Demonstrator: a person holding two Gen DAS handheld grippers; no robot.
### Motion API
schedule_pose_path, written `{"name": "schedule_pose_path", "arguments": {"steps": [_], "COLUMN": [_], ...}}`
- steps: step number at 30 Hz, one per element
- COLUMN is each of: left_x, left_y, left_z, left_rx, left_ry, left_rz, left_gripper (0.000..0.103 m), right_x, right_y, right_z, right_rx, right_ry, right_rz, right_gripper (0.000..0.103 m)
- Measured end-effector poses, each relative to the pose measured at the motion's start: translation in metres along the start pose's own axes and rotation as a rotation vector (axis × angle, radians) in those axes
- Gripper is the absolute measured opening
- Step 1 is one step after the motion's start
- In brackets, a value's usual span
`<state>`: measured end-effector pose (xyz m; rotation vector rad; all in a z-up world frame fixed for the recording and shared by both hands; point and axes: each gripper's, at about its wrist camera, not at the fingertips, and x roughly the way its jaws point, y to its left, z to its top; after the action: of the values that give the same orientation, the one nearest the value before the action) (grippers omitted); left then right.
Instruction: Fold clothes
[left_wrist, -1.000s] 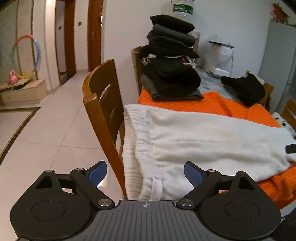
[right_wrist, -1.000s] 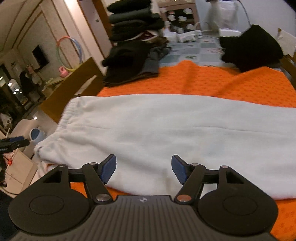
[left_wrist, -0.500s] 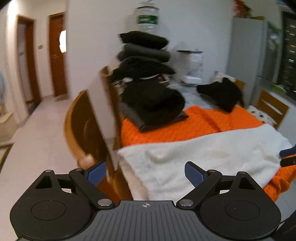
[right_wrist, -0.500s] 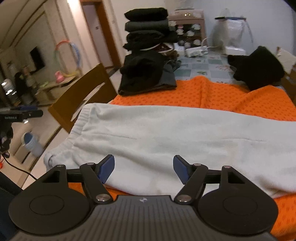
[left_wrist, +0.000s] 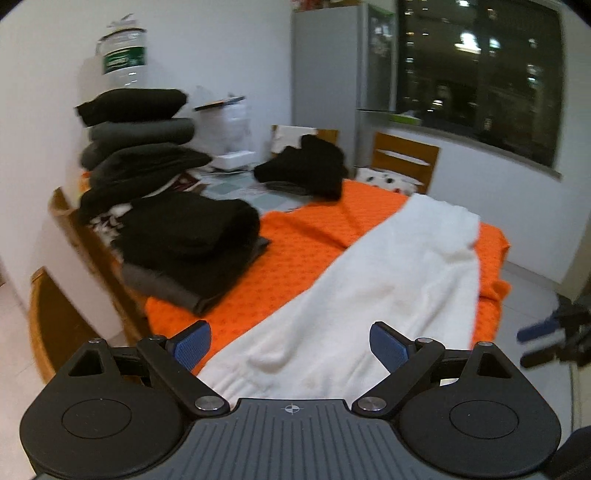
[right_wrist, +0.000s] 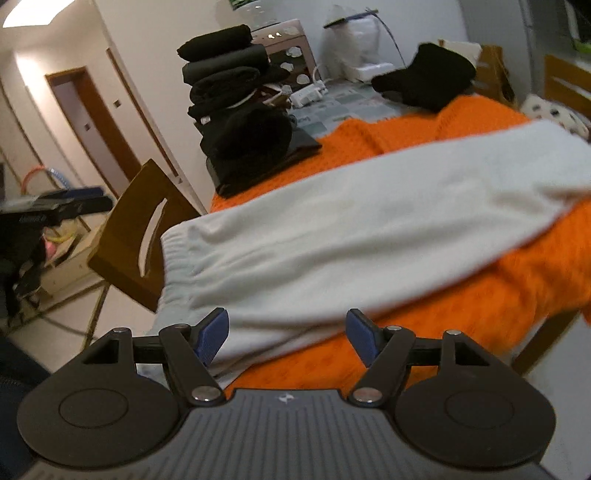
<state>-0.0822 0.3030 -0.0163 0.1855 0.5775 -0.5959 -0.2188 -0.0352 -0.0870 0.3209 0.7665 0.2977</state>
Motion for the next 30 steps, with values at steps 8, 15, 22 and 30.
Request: {"name": "schedule_pose_path", "arguments": {"steps": [8, 15, 22, 30], "left_x": [0.006, 0.009, 0.013, 0.009], "left_y": [0.006, 0.034, 0.063, 0.076], "left_z": [0.015, 0.018, 0.013, 0.004], "left_rx": [0.010, 0.108, 0.202, 0.207], "left_ry": [-0.018, -0.043, -0.030, -0.020], "left_rz": [-0.145, -0.319, -0.459, -0.530], "left_gripper": [0.094, 0.094, 0.095, 0.095], "right_x": [0.002, 0.044, 0.095, 0.103], "right_y": [0.037, 0.094, 0.142, 0.153], "right_z": [-0.030, -0.055, -0.083, -0.099], "right_rx": [0.009, -0.023, -0.061, -0.106], "right_ry": [0.046, 0.061, 0.061, 0.151], "right_rz": [0.060, 0.026, -0.043, -0.039], "right_gripper": [0.076, 0.076, 0.076, 0.047]}}
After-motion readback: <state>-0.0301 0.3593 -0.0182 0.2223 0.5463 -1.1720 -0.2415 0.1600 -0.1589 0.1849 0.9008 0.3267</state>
